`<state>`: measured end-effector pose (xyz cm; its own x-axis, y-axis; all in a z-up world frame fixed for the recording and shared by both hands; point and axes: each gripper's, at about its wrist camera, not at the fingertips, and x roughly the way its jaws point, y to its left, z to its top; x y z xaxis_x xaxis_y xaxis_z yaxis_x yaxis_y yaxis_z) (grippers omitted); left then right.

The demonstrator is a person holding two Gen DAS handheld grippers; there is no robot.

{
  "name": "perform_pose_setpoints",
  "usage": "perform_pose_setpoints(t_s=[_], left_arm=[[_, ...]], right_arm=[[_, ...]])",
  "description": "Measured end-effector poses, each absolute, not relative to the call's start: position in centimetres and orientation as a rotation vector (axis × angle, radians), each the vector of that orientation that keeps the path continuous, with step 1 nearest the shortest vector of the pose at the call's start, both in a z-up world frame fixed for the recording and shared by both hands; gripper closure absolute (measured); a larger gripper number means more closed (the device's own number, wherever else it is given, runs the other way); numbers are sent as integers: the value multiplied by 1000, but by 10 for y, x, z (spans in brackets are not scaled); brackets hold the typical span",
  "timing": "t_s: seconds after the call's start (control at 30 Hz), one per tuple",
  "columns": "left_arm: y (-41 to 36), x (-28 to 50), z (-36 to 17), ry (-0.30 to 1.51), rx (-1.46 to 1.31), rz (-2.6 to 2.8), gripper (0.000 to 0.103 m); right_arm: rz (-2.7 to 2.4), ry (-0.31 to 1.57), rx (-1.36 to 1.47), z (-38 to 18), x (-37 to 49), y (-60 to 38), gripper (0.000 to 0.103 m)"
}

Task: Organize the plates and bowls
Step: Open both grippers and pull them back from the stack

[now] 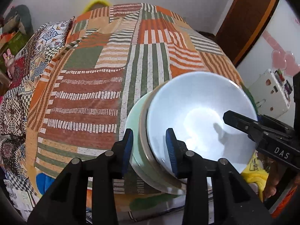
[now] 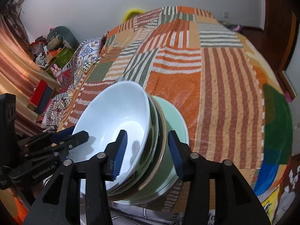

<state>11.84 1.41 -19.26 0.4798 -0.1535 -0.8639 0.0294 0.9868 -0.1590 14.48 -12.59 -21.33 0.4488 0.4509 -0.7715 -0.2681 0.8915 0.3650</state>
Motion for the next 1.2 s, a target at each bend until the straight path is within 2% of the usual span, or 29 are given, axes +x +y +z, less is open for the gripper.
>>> perform_pose_setpoints(t_s=[0.3,0.4,0.47,0.57,0.73,0.83,0.9,0.97,1.1,1.2], left_arm=[[16,95,-149,924,-97,-75,64],[14,84,-124,836,-74,-68,58],[13,76,-110,785,-66,-68,55],[11,66,-88,710,-54,-76,55],[11,49,-60,615,-79,-103,52],[10,36,-46,551,-78,-104,47],[9,27,-38,510,-73,-102,44],[8,21,-33,483,-73,-101,38],[7,10,-25,441,-70,-98,35],[7,1,-21,405,-76,-90,22]], right_arm=[[464,929,196,-184,135,-127,55],[469,874,179,-168,128,-125,55],[472,833,170,-157,124,-126,51],[471,762,157,-140,116,-127,39],[475,669,131,-116,103,-128,39],[479,614,124,-103,95,-130,37],[479,575,126,-97,88,-133,27],[475,531,121,-89,81,-134,26],[482,483,115,-80,72,-135,26],[482,447,109,-75,66,-136,19]])
